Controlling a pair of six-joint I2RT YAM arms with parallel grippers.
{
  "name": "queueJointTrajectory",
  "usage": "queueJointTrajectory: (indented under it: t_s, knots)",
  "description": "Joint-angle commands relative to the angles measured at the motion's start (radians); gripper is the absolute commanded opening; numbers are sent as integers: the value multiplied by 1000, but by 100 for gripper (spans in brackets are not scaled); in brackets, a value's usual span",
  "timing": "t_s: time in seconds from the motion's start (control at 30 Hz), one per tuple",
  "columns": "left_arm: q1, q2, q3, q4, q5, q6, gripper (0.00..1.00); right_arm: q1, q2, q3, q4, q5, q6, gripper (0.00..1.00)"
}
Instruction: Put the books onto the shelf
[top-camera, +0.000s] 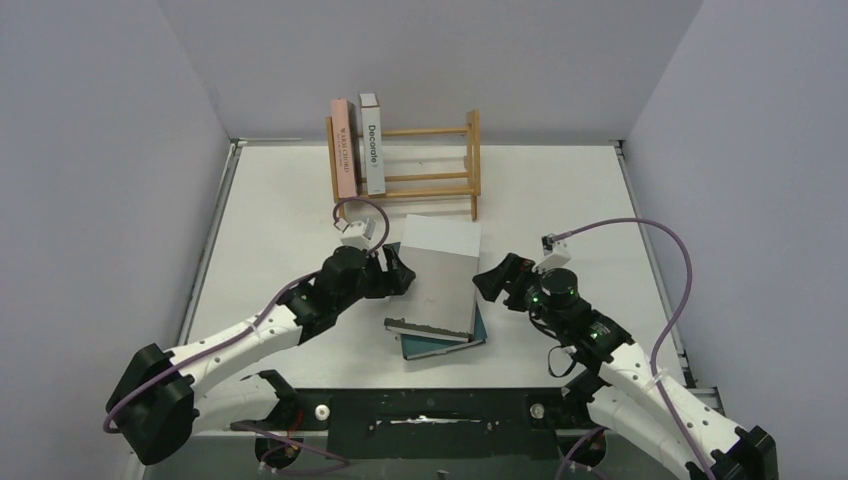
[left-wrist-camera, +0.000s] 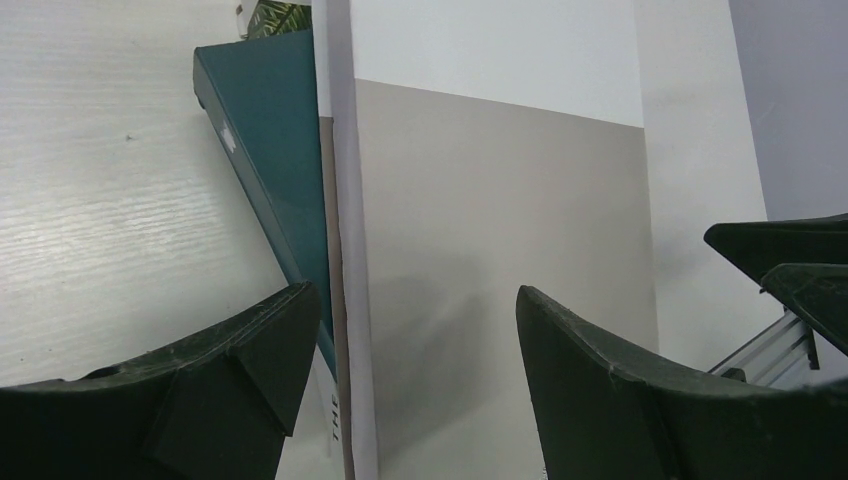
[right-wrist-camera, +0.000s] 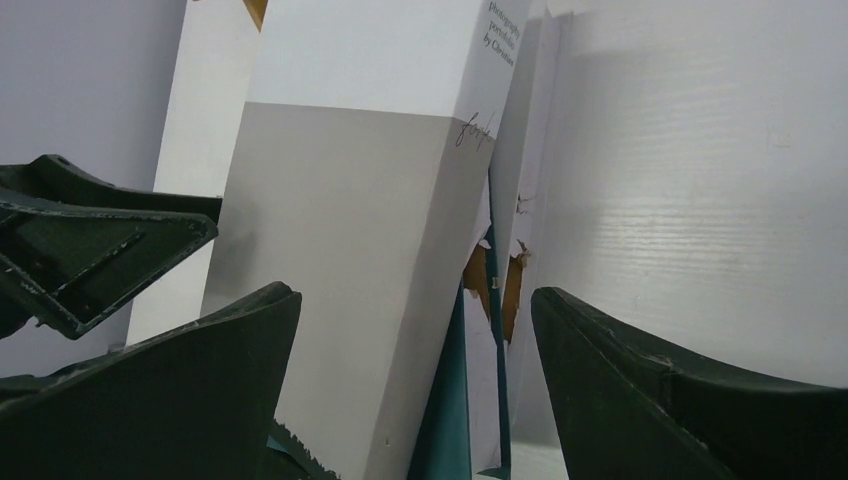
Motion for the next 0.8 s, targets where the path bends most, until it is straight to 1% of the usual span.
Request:
queueJointTrajectory:
  t_s: [0.0, 0.2, 0.5, 0.77]
  knots:
    - [8, 23, 50, 85, 44, 3, 72, -41, 4, -39, 174, -155, 42, 90]
    - [10, 69, 85, 106, 83, -2, 72, -90, 39, -100, 290, -257, 79, 90]
    - [5, 150, 94, 200, 170, -31, 71, -120, 98, -146, 379, -306, 87, 91]
    - [-22, 181, 103, 231, 175, -42, 70, -170, 153, -202, 482, -361, 102, 91]
